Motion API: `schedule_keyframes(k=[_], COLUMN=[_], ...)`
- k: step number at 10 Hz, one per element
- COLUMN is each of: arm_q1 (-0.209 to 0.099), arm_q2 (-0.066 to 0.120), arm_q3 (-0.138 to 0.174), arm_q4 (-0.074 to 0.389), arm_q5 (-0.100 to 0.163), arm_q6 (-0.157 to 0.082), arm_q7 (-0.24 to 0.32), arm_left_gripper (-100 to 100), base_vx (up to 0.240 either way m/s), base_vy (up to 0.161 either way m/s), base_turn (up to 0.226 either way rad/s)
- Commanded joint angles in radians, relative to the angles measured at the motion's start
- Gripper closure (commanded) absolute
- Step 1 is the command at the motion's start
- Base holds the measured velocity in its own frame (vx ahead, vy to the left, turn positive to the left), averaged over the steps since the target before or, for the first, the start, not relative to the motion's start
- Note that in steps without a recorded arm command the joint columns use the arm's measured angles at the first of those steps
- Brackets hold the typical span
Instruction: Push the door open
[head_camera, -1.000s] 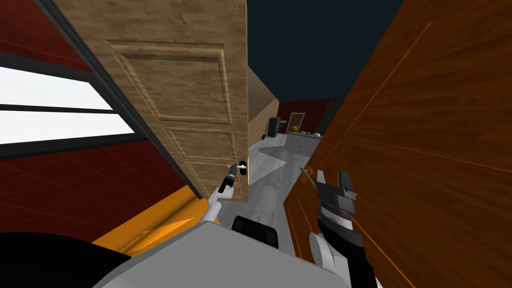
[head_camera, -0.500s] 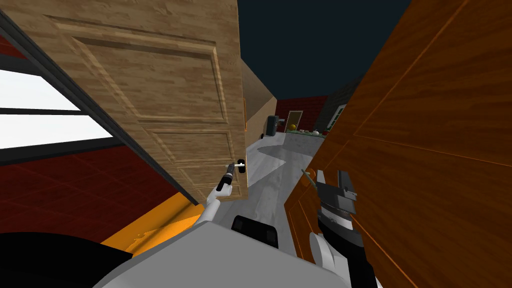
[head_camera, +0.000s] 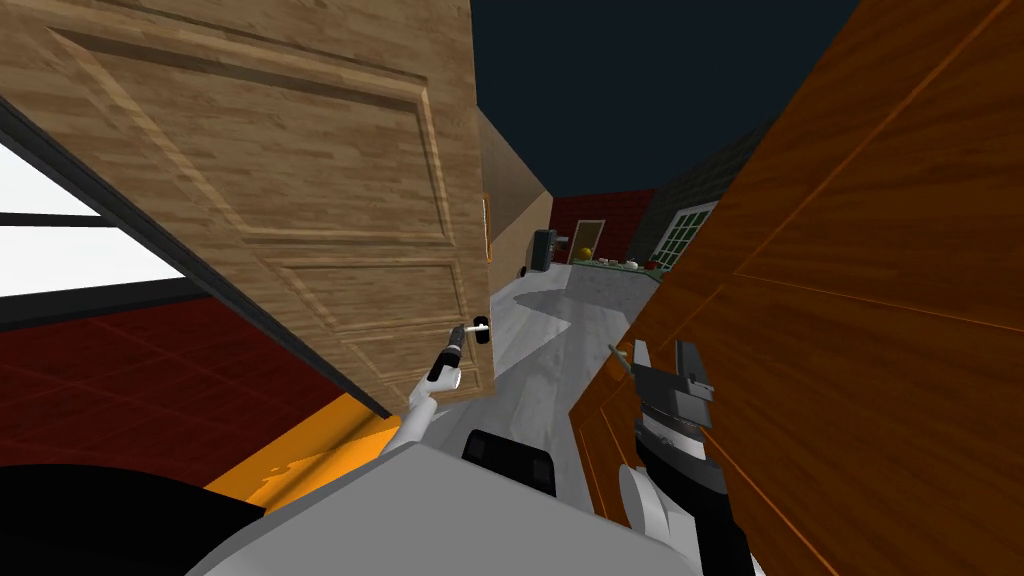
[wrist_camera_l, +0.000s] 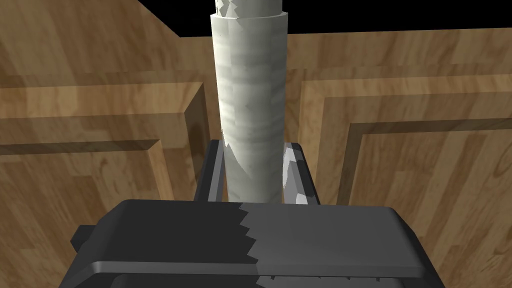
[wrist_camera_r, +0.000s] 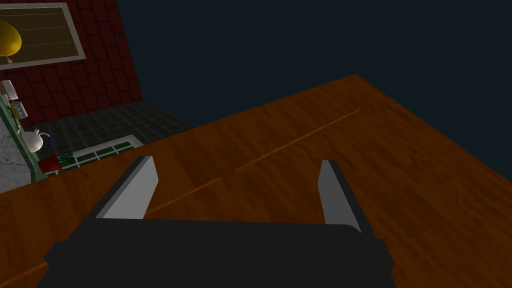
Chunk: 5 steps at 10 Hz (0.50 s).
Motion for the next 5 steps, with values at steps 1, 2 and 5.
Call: schedule_keyframes(k=[1, 2, 5], arm_q1=[-0.011, -0.014, -0.019], arm_q2=[0.020, 0.022, 0.026], arm_q3=[0.028, 0.038, 0.057], arm_q4=[0.012, 0.014, 0.019], arm_q5=[0.010, 0.022, 0.047], arm_q6=[-0.026, -0.028, -0.033], arm_q7=[-0.011, -0.025, -0.053], arm_left_gripper=[100, 100, 100], base_vx=[0.050, 0.046, 0.057], base_vy=[0.017, 0.025, 0.020], base_turn=[0.028, 0.004, -0.024])
